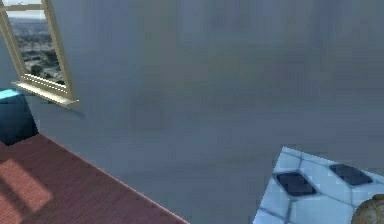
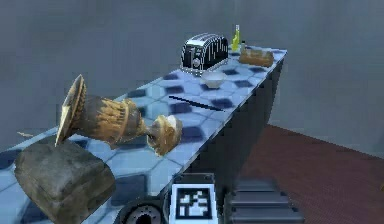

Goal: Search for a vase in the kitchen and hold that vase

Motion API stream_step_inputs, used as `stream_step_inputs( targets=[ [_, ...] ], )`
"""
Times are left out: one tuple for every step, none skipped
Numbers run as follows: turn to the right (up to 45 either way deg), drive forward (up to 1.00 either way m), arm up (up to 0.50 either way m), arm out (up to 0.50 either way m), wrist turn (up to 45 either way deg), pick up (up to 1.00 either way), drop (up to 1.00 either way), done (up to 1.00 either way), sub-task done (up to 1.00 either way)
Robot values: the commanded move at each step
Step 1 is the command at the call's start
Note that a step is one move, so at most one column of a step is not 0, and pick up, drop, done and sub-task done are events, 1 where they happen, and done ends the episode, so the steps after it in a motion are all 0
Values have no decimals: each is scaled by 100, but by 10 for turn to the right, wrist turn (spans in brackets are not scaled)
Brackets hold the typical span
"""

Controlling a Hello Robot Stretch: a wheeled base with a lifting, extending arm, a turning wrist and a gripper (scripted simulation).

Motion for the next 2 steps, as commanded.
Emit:
stream_step_inputs(
  targets=[
    [0, 0, 0, 34, 0, 0, 0, 0, 0],
    [0, 0, 0, 0, 450, 0, 0, 0, 0]
  ],
)
